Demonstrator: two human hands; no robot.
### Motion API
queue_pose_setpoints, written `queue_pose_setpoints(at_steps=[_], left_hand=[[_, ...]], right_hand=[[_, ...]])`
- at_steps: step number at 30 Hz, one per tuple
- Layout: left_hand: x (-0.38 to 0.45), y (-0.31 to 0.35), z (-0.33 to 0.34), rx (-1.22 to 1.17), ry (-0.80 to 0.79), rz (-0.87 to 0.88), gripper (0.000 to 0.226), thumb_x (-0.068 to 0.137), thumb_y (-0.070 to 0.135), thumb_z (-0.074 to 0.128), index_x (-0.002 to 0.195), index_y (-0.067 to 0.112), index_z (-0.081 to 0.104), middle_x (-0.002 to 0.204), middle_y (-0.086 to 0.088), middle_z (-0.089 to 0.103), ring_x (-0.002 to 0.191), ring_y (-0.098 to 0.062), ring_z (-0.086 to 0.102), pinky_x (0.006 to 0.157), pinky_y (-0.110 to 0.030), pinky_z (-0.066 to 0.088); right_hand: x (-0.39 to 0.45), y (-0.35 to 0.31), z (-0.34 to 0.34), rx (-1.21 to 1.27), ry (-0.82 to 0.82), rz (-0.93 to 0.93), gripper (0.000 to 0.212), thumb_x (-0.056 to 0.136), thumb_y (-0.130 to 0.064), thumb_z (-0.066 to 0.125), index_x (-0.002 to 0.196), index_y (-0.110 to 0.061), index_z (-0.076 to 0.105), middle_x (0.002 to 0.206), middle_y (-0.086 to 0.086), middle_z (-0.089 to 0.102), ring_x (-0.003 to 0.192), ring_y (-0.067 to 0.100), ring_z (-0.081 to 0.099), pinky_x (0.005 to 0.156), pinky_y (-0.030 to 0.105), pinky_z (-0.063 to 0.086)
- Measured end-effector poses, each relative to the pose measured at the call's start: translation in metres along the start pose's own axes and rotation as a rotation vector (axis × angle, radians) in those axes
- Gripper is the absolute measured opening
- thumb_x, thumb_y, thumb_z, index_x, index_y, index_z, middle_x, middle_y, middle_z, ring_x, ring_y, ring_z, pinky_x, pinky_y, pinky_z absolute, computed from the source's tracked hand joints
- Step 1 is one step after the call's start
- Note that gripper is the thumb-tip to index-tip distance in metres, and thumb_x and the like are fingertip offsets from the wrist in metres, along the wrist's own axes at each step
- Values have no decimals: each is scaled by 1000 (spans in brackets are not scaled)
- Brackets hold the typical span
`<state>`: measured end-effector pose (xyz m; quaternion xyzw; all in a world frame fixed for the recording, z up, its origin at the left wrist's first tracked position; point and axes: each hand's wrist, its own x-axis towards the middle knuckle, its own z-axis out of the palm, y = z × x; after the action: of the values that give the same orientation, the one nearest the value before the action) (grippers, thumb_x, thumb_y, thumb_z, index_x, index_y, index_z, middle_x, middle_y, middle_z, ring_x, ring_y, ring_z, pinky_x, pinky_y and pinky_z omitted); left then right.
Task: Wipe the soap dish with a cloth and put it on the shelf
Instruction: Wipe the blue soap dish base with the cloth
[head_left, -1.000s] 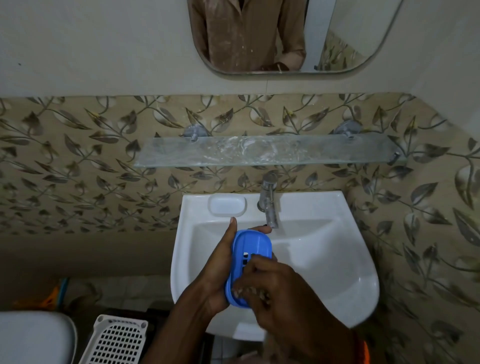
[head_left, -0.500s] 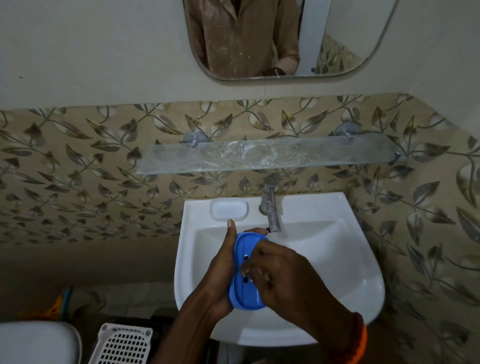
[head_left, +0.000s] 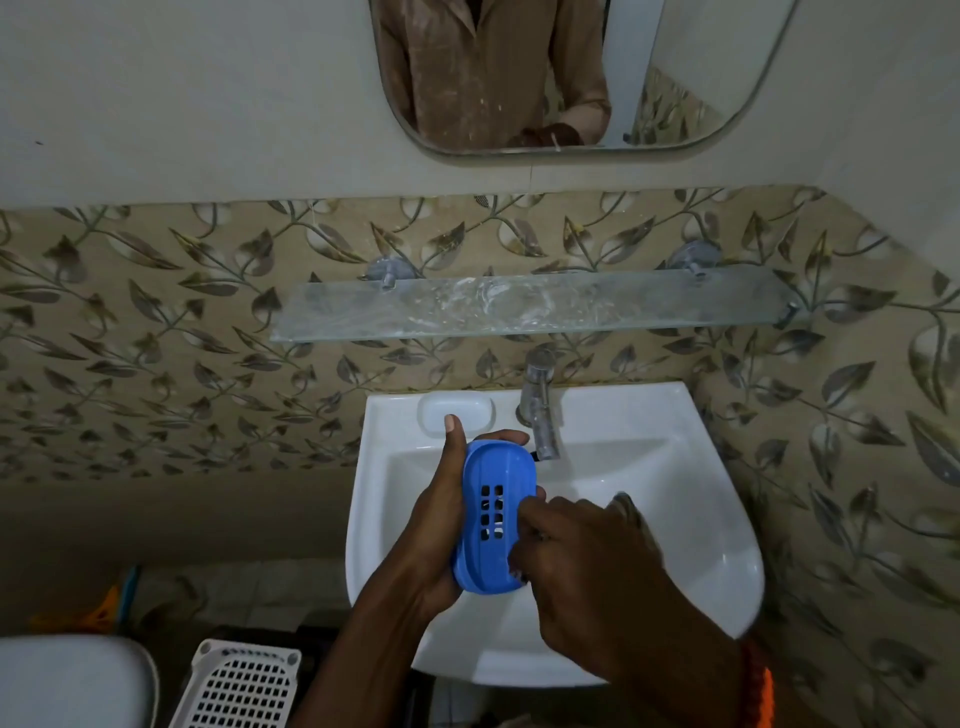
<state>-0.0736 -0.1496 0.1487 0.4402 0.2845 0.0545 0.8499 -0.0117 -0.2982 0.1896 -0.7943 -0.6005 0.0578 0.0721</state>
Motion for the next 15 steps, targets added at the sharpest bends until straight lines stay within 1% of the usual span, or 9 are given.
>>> queue_pose_setpoints(at_steps=[1, 2, 4, 6, 7, 10, 12, 13, 15], left_hand=[[0, 1, 0, -2, 2, 18, 79, 87, 80, 31, 122, 22, 72, 101, -23, 68, 80, -28, 70, 79, -40, 57], [-1, 1, 1, -4, 9, 37, 79, 86, 80, 32, 120, 21, 72, 100, -24, 69, 79, -29, 70, 79, -40, 57], [0, -1, 3, 12, 30, 74, 78, 84, 79, 34, 116, 20, 74, 96, -25, 72, 76, -30, 70, 77, -40, 58], [-1, -2, 5, 26, 46, 95, 77, 81, 78, 34, 113, 21, 75, 95, -26, 73, 75, -32, 70, 75, -40, 59], [-1, -2, 5, 29, 52, 101, 77, 81, 78, 34, 112, 21, 75, 95, -26, 73, 74, -32, 70, 74, -40, 59], [-1, -3, 5, 59, 65, 102, 77, 82, 78, 33, 113, 21, 75, 93, -25, 73, 76, -33, 70, 76, -41, 59], [0, -6, 5, 94, 78, 100, 78, 82, 80, 32, 114, 23, 75, 92, -22, 73, 84, -34, 70, 83, -45, 57], [0, -7, 6, 108, 81, 99, 78, 82, 81, 31, 114, 24, 75, 93, -20, 73, 87, -35, 69, 86, -47, 56], [2, -6, 6, 129, 83, 106, 79, 85, 80, 27, 115, 26, 74, 95, -19, 74, 86, -32, 70, 85, -44, 56]], right_hand=[[-1, -2, 2, 56, 22, 13, 16, 57, -27, 80, 69, -30, 69, 72, -11, 59, 58, 6, 59, 55, 17, 31], [-2, -4, 6, 149, 12, 28, 12, 68, -24, 76, 77, -28, 70, 80, -9, 60, 66, 8, 62, 56, 18, 37], [-2, -7, 15, 343, 33, 61, 11, 86, -21, 64, 95, -25, 70, 96, -9, 59, 82, 8, 62, 68, 21, 52], [-1, -12, 23, 516, 56, 100, 15, 92, -23, 60, 102, -24, 71, 102, -11, 60, 91, 4, 61, 81, 19, 54], [-2, -14, 25, 552, 65, 109, 15, 92, -23, 60, 103, -24, 71, 103, -11, 60, 93, 4, 61, 82, 18, 53], [-5, -8, 23, 410, 44, 105, 14, 90, -21, 62, 100, -26, 70, 100, -12, 57, 88, 6, 60, 78, 24, 55], [-3, 1, 19, 239, 24, 106, 12, 84, -19, 66, 94, -24, 70, 95, -8, 61, 82, 8, 61, 73, 27, 55], [0, 5, 18, 159, 31, 111, 10, 78, -20, 71, 88, -24, 70, 89, -7, 63, 75, 8, 61, 67, 23, 52], [2, 5, 17, 116, 66, 143, 17, 65, -19, 80, 76, -24, 68, 77, -7, 62, 60, 7, 58, 56, 18, 44]])
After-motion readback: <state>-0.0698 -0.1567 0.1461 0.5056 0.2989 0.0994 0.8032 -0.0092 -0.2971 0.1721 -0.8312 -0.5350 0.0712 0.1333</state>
